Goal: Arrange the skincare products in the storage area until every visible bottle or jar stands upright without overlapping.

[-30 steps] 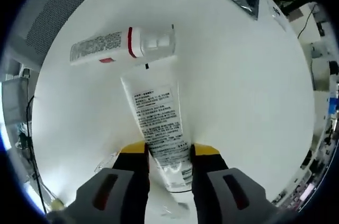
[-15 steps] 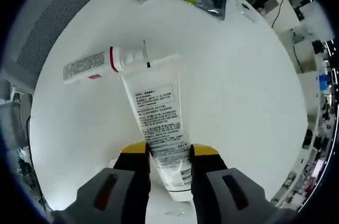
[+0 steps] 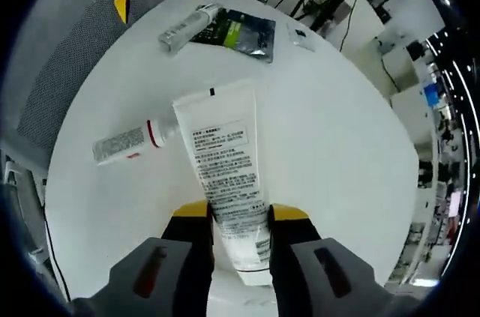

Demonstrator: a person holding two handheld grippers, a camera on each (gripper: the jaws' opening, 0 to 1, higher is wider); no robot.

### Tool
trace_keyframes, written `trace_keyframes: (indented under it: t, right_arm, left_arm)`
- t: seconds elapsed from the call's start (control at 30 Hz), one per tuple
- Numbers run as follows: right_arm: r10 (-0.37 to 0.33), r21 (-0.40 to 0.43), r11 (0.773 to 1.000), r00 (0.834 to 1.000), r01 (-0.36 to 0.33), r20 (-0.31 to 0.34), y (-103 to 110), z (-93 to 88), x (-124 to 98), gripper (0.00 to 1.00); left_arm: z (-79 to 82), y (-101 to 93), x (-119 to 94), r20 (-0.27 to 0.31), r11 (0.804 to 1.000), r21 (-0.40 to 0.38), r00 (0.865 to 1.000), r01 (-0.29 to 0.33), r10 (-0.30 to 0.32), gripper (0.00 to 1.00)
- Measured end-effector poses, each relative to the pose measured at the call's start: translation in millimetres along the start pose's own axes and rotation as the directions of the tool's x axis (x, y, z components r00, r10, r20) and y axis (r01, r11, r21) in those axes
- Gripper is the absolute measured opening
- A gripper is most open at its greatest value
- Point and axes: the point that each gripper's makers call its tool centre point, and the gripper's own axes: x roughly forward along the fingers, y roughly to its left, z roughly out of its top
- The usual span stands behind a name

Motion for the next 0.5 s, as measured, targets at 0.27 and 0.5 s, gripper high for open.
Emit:
trace_keyframes:
  t: [0.27,0.5]
  right_arm:
    - [-0.112,0.179,0.980,0.982,0.084,0.149,11.5,29.5,-26.7,0.25]
    - [-0.179,0.266,0.957,0.954,0.113,0.241,39.3,59.1,-50.5,0.25]
  left_arm:
    - [2.9,-0.5,-1.5,0.011,1.000,0.008,1.000,0.004,-0.005,0.64]
    - [4.4,-2.4,-1.9,0.014,1.000,0.022,1.000,0.013,-0.014,0.64]
